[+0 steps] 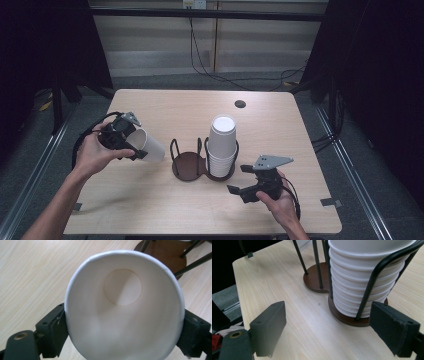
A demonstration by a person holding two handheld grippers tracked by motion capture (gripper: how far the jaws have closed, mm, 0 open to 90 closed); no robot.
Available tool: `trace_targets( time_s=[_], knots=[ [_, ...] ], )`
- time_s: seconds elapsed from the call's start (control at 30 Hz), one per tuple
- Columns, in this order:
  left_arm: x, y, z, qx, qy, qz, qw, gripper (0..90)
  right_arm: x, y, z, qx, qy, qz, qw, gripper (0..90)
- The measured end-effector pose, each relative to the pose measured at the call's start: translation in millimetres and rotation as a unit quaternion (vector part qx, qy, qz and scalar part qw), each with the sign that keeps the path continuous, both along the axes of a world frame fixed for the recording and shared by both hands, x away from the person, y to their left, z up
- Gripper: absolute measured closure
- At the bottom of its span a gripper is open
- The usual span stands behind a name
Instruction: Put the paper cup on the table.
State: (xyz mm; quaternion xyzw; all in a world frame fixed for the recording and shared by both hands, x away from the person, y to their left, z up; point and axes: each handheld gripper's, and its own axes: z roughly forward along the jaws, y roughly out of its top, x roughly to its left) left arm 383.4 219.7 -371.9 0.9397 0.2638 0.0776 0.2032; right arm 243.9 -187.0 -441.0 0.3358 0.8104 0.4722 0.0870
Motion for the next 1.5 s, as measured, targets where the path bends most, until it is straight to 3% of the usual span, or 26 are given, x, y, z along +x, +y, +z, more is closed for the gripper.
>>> trace_targets(
  time_s=[0.17,0.3,0.4,0.5,0.57,1.0,1.17,1.23,1.5],
  knots=[
    [7.4,-11.0,-3.7,0.035,0.014,-0.012,0.9992,13.3,0.0,0.0,0.0,0.000,0.000,0.000,1.0000,14.4],
    [11.5,-19.7,-8.9,0.051,0.023,-0.013,0.9984,13.1,0.3,-0.3,-0.4,-0.002,0.000,-0.001,1.0000,14.4],
    [14.3,-26.7,-13.4,0.065,0.016,-0.007,0.9977,12.6,0.5,0.7,-1.0,-0.003,0.001,-0.001,1.0000,14.4],
    [16.4,-32.9,-18.0,0.067,0.027,-0.011,0.9973,12.2,0.6,1.8,-1.7,-0.008,0.003,-0.006,0.9999,14.4],
    [17.2,-37.4,-21.9,0.083,0.030,-0.016,0.9960,11.8,0.7,2.3,-2.5,-0.010,0.004,-0.006,0.9999,14.4],
    [24.4,-57.1,-25.0,0.093,0.018,-0.014,0.9954,8.1,-0.2,2.8,-3.7,-0.018,0.006,-0.009,0.9998,14.5],
    [28.2,-58.8,-28.2,0.082,0.019,-0.015,0.9963,7.1,0.4,3.9,-4.7,-0.022,0.010,-0.008,0.9997,14.5],
    [30.1,-59.1,-32.7,0.076,0.023,-0.003,0.9969,6.8,1.1,3.9,-5.1,-0.024,0.012,-0.007,0.9996,14.5],
    [28.5,-63.9,-39.2,0.082,0.030,-0.018,0.9960,6.3,1.5,3.1,-5.9,-0.022,0.015,-0.011,0.9996,14.4]
  ],
)
